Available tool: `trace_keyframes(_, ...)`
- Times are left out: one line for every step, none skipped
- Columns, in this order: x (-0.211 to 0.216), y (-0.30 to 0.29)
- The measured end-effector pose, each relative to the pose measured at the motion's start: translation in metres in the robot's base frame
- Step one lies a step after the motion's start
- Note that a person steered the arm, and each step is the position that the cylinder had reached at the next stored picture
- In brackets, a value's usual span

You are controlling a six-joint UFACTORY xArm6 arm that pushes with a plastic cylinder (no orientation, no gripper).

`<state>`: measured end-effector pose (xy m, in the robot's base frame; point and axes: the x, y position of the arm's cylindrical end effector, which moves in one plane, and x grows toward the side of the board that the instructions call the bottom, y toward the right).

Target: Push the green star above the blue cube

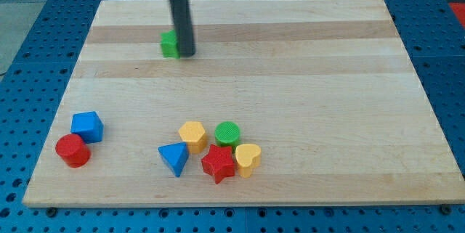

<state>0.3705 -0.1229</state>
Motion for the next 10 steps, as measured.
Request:
trace_keyframes(-0.008, 0.012)
trace_keyframes(-0.051, 0.044)
trace_keyframes(-0.069, 0.018)
trace_keyframes(0.013, -0.035)
trace_keyframes(0.049, -0.064)
trace_keyframes(0.028, 0.010)
trace_keyframes(-0.012, 0.041)
trace_keyframes(-0.043, 0.025)
trace_keyframes(-0.020, -0.032)
trace_keyframes(-0.022, -0.045)
